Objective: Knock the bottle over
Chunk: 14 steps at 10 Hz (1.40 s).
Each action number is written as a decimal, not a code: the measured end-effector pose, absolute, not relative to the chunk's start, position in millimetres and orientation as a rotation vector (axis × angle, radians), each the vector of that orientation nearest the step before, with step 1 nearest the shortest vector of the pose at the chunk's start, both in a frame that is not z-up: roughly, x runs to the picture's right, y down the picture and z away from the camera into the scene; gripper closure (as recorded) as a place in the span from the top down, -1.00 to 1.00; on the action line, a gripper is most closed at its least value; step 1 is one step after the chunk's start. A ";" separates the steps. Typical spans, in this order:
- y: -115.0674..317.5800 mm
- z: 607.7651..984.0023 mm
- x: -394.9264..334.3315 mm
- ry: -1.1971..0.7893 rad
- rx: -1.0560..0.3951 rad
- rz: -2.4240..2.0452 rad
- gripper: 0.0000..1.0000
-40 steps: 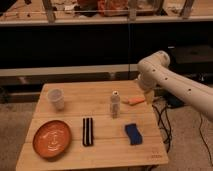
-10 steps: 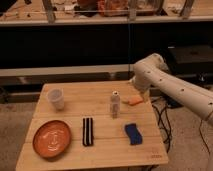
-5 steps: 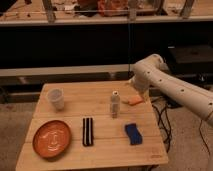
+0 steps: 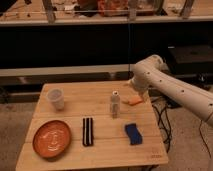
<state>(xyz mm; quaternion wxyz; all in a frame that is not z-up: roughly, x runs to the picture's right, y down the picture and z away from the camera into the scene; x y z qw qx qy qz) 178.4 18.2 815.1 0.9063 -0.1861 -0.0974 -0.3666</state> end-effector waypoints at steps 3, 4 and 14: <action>19.2 815.2 175.8 -0.216 -0.378 -0.790 0.60; 19.8 815.0 175.0 -0.223 -0.376 -0.807 0.60; 24.4 815.8 165.5 -0.282 -0.352 -0.943 0.60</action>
